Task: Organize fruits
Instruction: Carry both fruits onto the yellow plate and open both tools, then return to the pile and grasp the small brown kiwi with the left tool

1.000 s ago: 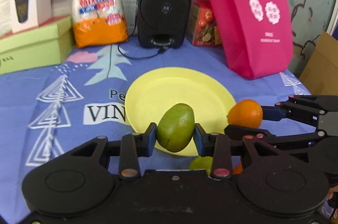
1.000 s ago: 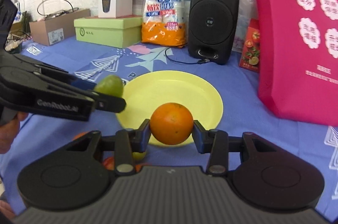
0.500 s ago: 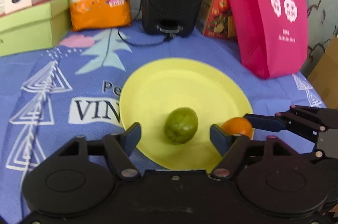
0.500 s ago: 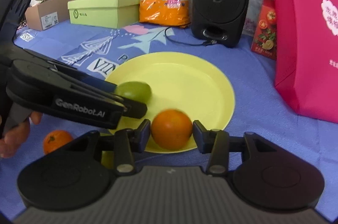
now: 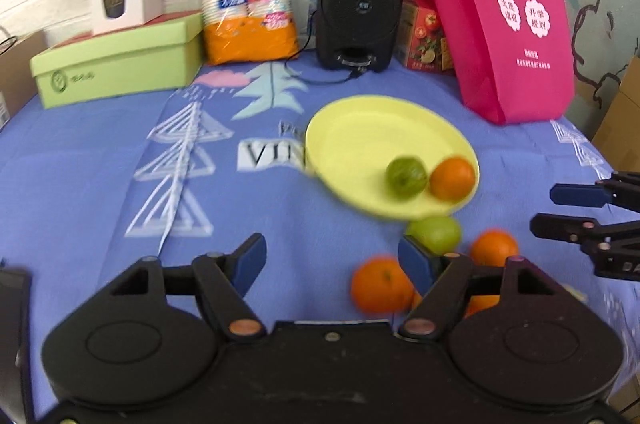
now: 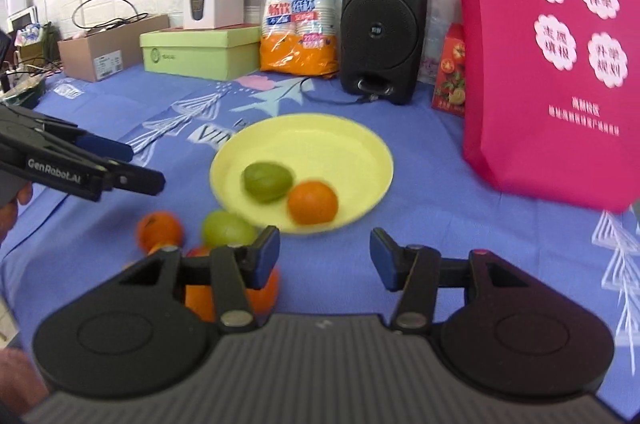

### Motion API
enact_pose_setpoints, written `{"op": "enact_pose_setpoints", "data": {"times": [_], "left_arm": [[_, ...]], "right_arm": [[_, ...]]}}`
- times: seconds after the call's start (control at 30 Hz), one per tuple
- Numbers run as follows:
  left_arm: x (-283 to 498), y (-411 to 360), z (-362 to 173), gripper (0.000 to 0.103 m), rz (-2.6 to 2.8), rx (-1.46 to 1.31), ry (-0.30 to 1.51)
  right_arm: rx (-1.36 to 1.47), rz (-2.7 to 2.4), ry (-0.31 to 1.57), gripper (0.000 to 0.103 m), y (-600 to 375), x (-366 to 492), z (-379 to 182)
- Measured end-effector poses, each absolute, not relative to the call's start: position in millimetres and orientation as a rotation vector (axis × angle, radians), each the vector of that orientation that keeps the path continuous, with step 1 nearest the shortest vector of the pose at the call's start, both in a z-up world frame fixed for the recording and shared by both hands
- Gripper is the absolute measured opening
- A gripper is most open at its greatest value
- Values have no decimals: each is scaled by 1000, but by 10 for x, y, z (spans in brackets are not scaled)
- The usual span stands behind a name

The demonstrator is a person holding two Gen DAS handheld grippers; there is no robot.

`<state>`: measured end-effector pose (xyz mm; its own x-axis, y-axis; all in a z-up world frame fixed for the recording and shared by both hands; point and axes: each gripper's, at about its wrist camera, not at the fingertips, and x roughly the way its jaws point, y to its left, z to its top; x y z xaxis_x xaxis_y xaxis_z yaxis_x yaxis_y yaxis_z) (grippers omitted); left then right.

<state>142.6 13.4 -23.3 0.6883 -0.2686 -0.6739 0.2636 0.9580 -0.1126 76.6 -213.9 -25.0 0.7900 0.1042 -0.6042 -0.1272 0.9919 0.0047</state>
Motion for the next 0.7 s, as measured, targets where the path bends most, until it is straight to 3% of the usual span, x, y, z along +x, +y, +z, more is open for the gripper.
{"op": "enact_pose_setpoints", "data": {"times": [0.2,0.3,0.53,0.6,0.7], "left_arm": [[1032,110,-325,71,-383,-8,769],[945,33,-385,64,-405,11,785],[926,-67,-493,64,-402,61,797],[983,-69,-543,55,-409,56,810],[1022,-44,-593,53,-439,15,808]], "right_arm": [[-72,249,685,49,-1886,285,-378],[-104,294,693,49,-1735,136,-415],[-181,290,730,49,-1589,100,-517],[-178,292,739,48,-1591,133,-545],[-176,297,750,48,-1588,172,-585]]}}
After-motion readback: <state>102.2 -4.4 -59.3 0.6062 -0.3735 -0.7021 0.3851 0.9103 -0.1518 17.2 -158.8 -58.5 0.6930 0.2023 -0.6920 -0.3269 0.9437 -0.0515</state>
